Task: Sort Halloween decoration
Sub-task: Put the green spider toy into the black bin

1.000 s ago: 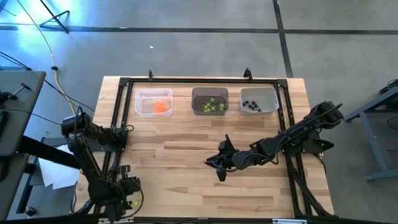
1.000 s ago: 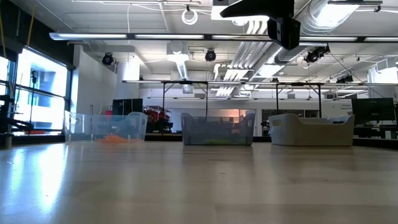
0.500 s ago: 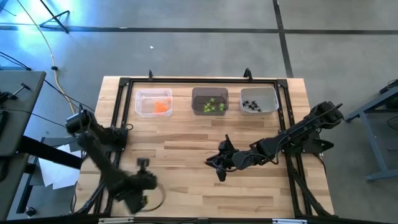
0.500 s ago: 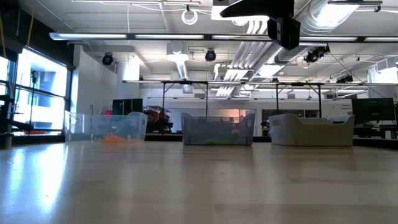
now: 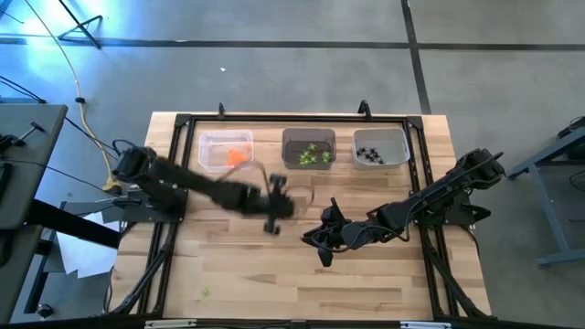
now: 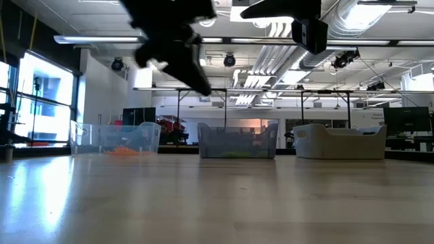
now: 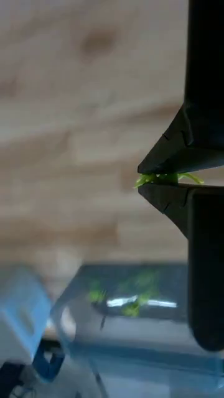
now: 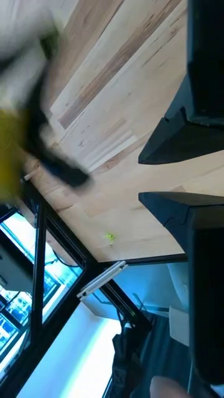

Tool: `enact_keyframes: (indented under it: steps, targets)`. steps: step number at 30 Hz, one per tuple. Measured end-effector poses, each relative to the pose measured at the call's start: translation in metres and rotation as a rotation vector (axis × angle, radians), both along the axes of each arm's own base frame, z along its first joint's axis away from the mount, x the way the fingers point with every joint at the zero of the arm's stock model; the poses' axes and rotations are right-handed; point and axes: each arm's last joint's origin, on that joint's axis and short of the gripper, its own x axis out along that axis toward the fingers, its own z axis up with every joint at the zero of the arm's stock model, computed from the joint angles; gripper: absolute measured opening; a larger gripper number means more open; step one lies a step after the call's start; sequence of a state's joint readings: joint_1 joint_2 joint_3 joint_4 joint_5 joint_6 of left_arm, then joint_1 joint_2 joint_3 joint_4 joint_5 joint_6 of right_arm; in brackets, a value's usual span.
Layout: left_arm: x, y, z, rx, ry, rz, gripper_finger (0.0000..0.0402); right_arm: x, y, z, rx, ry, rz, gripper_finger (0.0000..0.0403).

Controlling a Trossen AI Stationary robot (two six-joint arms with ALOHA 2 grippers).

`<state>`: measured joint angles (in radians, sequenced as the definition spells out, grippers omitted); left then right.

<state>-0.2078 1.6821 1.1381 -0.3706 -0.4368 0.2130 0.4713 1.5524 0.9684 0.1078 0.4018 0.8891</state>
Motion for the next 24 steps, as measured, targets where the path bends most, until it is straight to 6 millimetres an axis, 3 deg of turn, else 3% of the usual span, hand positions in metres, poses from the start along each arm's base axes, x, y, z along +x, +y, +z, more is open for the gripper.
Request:
enact_keyframes:
  steps: [5,10,15,19,24]
  targets:
    - [0.015,0.071,0.007,-0.031,-0.089,0.049,0.0008,0.0,0.0,0.0,0.0,0.0,-0.001,0.0078]
    - [0.014,0.128,0.012,-0.009,-0.141,0.119,0.0008,0.0,0.0,0.0,-0.001,0.0,-0.001,0.0078]
    - [0.014,0.18,0.004,-0.073,-0.21,0.12,0.0008,0.0,0.0,0.0,-0.001,0.0,-0.001,0.0078]
    - [0.016,0.209,-0.012,-0.169,-0.272,0.133,0.0008,0.0,0.0,0.0,-0.001,0.0,-0.002,0.0078]
    - [0.02,0.225,-0.03,-0.219,-0.31,0.176,0.0008,0.0,0.0,0.0,-0.003,-0.001,-0.005,0.0078]
